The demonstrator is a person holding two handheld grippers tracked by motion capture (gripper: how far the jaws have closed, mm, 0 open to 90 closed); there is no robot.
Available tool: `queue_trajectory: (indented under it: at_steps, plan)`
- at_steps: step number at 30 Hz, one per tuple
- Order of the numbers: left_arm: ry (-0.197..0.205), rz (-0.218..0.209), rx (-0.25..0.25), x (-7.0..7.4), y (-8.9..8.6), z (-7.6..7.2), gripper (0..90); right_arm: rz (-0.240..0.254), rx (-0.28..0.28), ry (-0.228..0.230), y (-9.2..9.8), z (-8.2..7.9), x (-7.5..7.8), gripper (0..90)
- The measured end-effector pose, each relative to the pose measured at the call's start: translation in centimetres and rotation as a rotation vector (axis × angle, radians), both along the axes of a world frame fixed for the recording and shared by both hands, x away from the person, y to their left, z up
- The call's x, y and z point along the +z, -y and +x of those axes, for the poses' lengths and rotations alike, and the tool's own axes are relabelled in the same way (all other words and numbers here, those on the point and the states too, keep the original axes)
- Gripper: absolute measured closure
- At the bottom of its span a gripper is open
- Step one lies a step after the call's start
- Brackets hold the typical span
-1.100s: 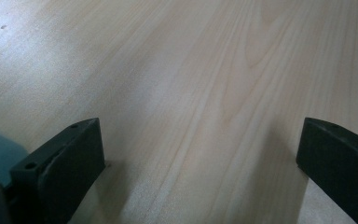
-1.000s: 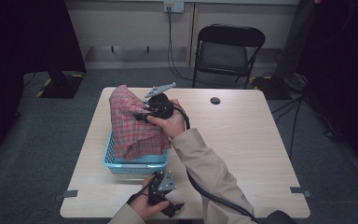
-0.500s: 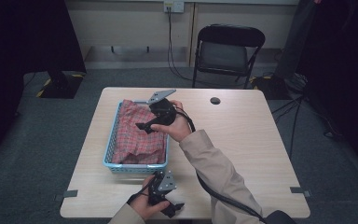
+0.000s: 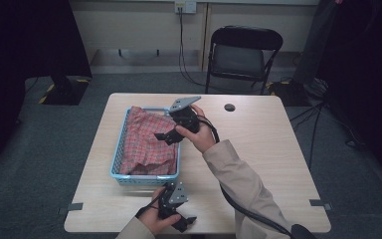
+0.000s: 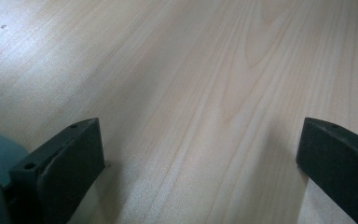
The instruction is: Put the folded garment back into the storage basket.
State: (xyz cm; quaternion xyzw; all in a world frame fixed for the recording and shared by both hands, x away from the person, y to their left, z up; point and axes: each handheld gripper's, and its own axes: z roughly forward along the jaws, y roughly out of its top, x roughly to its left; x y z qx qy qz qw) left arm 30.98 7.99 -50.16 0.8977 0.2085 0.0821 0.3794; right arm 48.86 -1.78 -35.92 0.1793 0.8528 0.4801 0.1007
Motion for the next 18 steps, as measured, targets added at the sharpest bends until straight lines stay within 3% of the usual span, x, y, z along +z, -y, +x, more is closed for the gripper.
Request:
queue_trajectory:
  at_steps: [18]
  plan:
    - [0.000, 0.004, -0.004, 0.0, 0.0, 0.0, 0.0, 0.025, 0.032, -0.004, 2.8, -1.0, -0.3, 0.9]
